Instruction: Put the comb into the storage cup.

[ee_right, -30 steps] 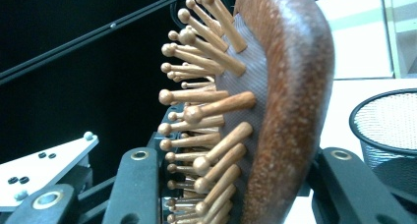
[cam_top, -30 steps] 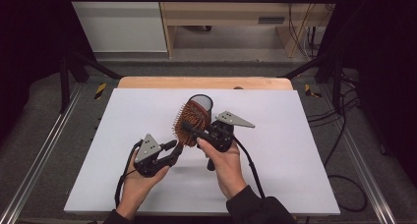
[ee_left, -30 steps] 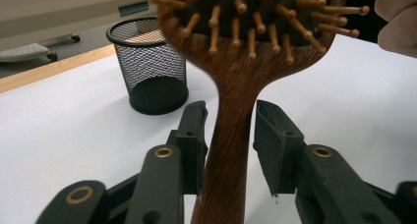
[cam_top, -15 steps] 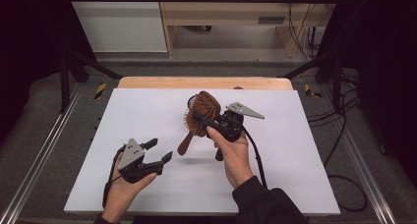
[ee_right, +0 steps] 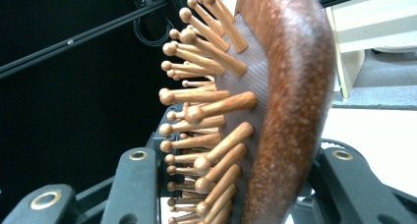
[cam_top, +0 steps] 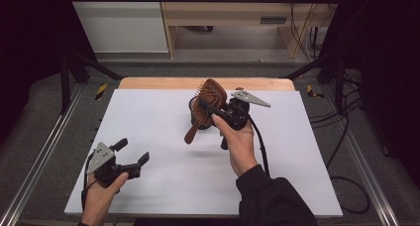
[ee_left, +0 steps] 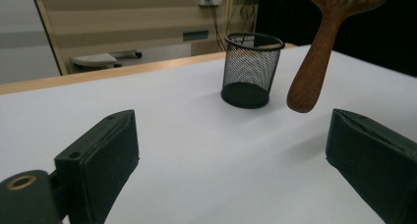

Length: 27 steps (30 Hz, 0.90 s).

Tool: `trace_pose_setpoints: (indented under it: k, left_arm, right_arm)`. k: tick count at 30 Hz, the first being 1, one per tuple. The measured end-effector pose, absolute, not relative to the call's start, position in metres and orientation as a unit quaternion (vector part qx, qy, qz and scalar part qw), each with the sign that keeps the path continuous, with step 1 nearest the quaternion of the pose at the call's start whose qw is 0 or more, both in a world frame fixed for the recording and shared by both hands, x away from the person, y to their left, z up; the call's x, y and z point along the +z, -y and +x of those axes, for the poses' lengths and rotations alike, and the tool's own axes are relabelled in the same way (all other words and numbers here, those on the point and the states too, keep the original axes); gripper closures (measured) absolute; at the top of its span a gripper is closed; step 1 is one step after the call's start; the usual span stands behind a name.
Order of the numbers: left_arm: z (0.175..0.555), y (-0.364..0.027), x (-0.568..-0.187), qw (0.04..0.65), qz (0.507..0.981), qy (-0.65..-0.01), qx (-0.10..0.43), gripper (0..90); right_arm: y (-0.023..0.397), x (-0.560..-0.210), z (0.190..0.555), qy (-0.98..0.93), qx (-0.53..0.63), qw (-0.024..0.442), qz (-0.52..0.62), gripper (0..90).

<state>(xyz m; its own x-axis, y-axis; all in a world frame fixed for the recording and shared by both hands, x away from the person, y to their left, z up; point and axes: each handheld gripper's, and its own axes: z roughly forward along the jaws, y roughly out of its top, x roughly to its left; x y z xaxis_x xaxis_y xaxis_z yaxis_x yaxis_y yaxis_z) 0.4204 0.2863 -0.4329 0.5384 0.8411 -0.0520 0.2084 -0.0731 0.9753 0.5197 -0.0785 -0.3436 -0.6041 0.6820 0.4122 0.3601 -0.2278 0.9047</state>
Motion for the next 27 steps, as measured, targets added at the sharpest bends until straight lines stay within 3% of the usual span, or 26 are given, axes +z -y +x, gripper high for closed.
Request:
trace_pose_setpoints:
  k: [27]
  left_arm:
    - [0.427,-0.295,-0.438,0.533,0.687,-0.376,0.319,4.3]
  right_arm:
    - [0.079,-0.312,0.554,-0.573,0.677,0.121,0.445,52.5]
